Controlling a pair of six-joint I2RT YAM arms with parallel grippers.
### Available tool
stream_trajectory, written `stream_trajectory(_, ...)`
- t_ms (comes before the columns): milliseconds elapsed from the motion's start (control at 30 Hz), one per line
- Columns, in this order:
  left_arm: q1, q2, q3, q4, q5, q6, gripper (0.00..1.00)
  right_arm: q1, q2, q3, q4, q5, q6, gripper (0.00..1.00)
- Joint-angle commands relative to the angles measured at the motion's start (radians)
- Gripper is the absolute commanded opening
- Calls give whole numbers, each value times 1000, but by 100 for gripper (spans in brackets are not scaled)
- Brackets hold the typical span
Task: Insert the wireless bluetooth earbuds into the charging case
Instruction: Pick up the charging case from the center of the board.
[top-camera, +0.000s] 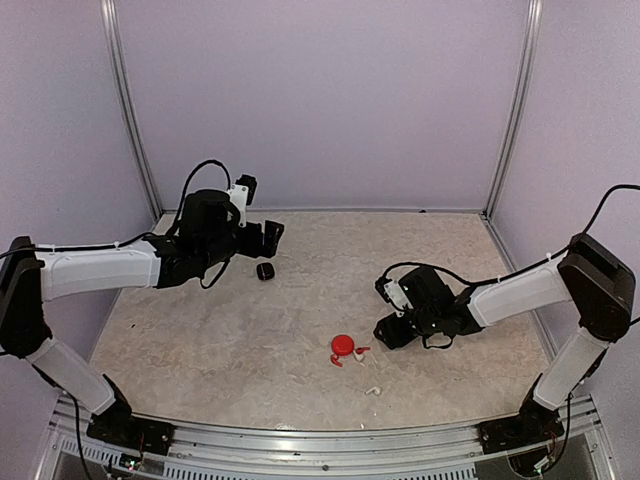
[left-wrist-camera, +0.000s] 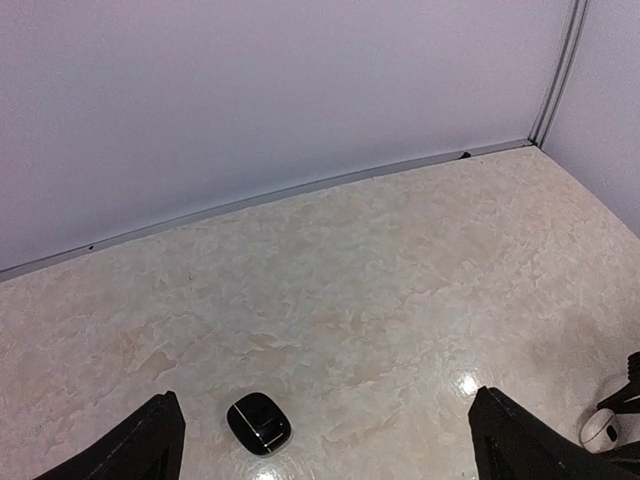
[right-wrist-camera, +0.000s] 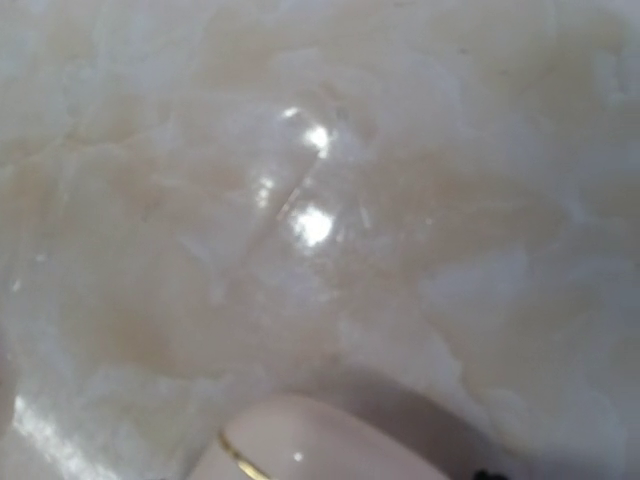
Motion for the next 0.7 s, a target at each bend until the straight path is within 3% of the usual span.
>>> stream_trajectory(0, -11, -7, -1, 17, 4, 18, 99, 6, 17, -23, -52, 19, 3, 60)
stream_trajectory(267, -11, -19, -15, -15, 123, -23, 99, 5, -111, -58, -3, -26, -72, 53)
stream_trajectory(467, -16, -66, -80, 43, 347, -141, 93, 20, -256, -82, 44, -42, -180, 51)
stream_trajectory(667, -97, -54, -16, -27, 534, -148, 89, 62, -422, -96, 78, -69, -311, 50)
